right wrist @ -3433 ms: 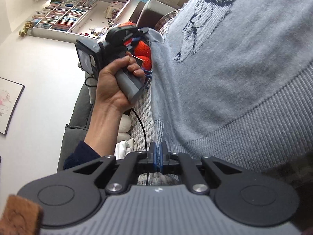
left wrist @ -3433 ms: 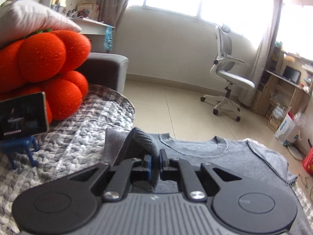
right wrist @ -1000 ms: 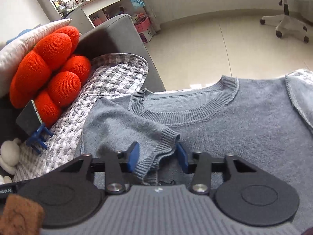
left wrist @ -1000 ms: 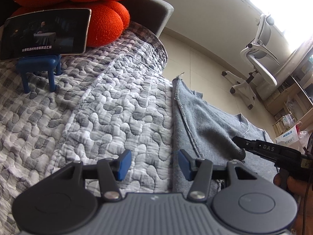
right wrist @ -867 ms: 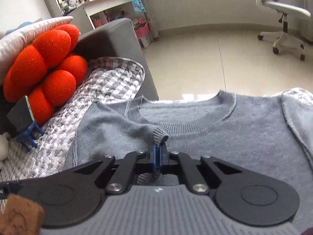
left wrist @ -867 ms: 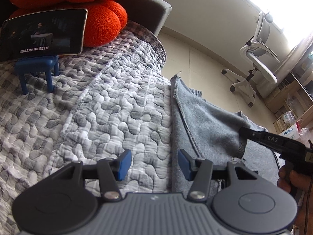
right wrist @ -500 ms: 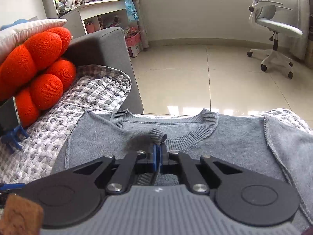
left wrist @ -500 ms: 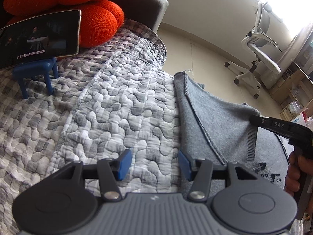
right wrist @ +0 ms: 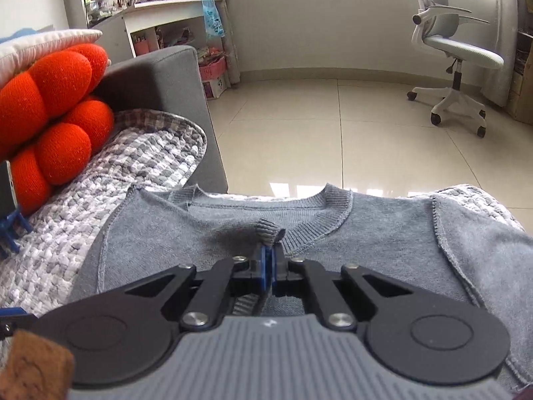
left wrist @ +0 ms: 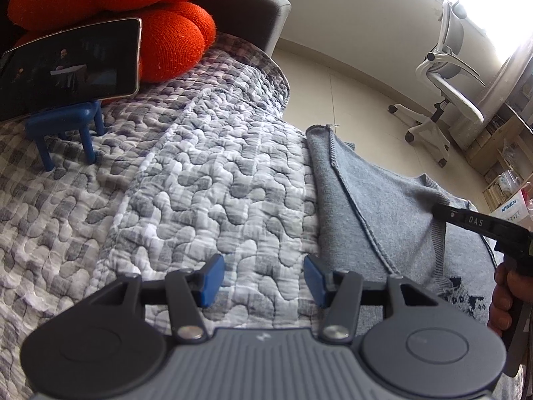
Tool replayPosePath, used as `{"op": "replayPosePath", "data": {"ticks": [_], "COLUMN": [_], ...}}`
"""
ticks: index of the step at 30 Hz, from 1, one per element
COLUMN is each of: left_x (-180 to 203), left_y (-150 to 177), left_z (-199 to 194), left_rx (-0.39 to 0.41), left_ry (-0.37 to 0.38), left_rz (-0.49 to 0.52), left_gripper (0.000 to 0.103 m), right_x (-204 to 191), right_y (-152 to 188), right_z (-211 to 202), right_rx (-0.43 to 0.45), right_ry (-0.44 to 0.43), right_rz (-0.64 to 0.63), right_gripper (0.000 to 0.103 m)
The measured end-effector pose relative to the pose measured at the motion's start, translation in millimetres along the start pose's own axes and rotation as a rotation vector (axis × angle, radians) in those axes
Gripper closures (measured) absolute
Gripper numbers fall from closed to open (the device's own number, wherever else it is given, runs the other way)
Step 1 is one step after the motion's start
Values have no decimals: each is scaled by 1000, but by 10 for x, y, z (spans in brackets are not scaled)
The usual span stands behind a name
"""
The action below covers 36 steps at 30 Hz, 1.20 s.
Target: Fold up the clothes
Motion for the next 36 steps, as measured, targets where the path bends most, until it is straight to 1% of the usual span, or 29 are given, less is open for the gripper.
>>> {"op": "replayPosePath", "data": {"ticks": [1,3,5,7,8,9,14,18,21,25,28,32,34,36], "left_x": [5,17,24,41,51,62,138,179,229,278,301,288,294,300], "left_y": [0,1,4,13,18,25,79,139,207,306,380,436,456,476], "left_z": [-4,-22,-37,-49,-54,-60,-157,-282,-374,-472,-519,-565,-593,-620], "left_rx": [1,2,3,2,2,2,15,39,45,44,43,45,48,52], "left_ry": [1,7,11,15,17,19,31,29,44,63,62,59,62,65], "left_rz": [2,4,2,2,3,5,38,66,85,108,131,139,144,150], "left_gripper": [49,49,49,49,49,49,49,49,49,49,49,49,49,49], "right_x": [11,52,84,91,88,81,-16,-268,-567,-939,-1281,-1701,-1861,-1965], "right_y": [16,36,24,-21,-41,-57,-7,174,347,678,1002,1447,1638,1744], "right_z": [1,-50,-151,-343,-449,-566,-1201,-1826,-2287,-2726,-2920,-3011,-2992,-2950], "right_rx": [-4,-5,-2,19,32,44,86,127,153,148,109,43,10,-11], "right_ry": [6,-15,-51,-78,-86,-102,-250,-329,-376,-445,-495,-534,-534,-527], "right_rz": [3,56,82,71,63,58,115,44,-5,-18,-52,-115,-135,-144], "right_gripper": [99,88,87,75,61,60,60,60,60,60,60,60,60,60]}}
Point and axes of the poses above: each gripper's, at about its wrist camera, not at the fingertips, and z roughly the way its jaws point, x to its right, y to its underside, the point moved 7 cm from there along z, roughly the way its jaws point, and after that the axes turned 14 degrees about -z, right-handed, at the moved point
